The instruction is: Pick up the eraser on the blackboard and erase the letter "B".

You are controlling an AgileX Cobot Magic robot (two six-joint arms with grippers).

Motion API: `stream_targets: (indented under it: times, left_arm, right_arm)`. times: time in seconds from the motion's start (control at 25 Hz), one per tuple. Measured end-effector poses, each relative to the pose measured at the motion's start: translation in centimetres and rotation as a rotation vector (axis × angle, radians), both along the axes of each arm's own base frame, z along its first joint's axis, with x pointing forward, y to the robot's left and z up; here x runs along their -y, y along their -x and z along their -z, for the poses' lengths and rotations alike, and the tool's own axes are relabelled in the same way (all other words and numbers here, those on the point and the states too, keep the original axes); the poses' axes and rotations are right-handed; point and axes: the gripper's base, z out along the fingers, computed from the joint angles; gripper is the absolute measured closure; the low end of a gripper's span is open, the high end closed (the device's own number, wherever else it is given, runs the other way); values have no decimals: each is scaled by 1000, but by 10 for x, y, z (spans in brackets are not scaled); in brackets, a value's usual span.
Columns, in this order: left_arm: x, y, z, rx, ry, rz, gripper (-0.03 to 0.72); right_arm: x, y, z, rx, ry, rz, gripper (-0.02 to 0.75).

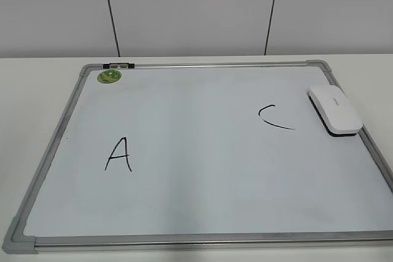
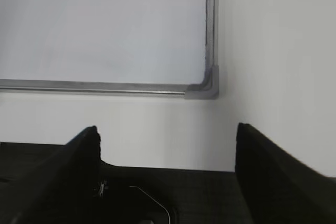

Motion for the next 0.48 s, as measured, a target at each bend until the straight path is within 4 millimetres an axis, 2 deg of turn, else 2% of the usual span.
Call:
stream_targets:
  times: [0.12,0.32,0.48]
  left_arm:
    - [-4,10,23,-29,-21,-27,333]
    - [-9,17,61,-81,-50,-68,333]
    - [-9,16,71,-67,-56,-76,333]
  right_arm:
    - [3,8,20,-24,18,39,145]
    - [5,5,48,-83,31,58,145]
    - [8,0,64,-82,51,73,146]
